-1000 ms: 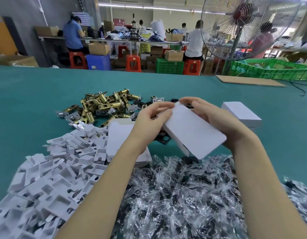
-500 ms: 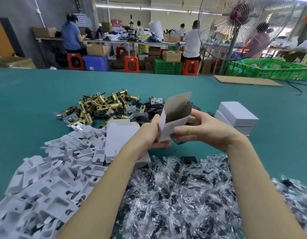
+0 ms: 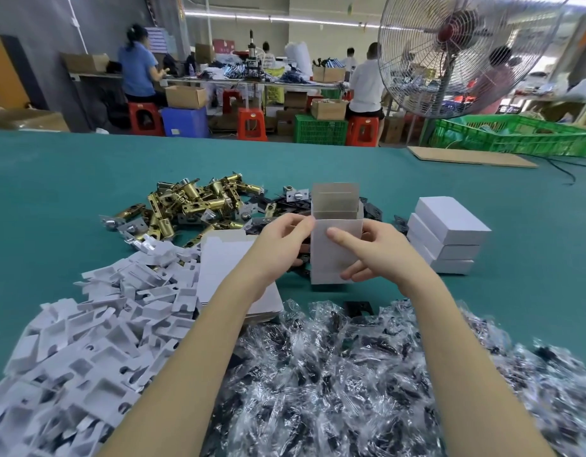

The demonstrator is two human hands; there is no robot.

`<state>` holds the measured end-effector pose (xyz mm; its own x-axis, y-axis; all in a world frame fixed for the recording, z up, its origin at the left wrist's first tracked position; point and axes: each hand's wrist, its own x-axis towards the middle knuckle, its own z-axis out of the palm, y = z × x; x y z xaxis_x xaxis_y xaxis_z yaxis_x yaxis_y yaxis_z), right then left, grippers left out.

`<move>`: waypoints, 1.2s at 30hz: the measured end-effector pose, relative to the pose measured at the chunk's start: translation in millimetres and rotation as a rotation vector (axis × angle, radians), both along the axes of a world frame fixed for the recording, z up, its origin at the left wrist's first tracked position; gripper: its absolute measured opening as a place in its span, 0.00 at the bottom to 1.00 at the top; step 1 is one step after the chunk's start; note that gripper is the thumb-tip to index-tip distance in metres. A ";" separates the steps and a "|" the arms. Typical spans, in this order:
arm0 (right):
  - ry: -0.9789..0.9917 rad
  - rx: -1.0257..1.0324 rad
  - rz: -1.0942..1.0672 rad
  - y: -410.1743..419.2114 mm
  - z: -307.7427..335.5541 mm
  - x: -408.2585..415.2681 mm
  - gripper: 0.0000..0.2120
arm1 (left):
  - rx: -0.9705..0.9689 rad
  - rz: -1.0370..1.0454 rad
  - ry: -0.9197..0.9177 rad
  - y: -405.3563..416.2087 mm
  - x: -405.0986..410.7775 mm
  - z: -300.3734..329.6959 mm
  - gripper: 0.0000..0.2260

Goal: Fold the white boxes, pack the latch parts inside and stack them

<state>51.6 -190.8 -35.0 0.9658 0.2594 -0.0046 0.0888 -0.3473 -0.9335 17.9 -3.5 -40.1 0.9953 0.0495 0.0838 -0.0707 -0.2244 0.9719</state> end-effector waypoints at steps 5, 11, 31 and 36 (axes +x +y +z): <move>0.066 0.028 -0.006 2.6 -10.1 3.8 0.19 | 0.309 0.028 0.064 12.9 10.7 1.8 0.13; 0.096 0.096 0.014 3.7 -13.0 6.3 0.19 | 0.762 0.058 0.174 18.5 74.9 16.9 0.16; 0.123 0.125 0.048 -1.2 -12.9 4.9 0.20 | 0.797 0.421 0.204 19.2 123.5 -9.7 0.21; 0.130 0.133 0.047 -3.9 -13.9 4.1 0.20 | 0.729 0.485 0.030 22.4 122.8 -2.6 0.18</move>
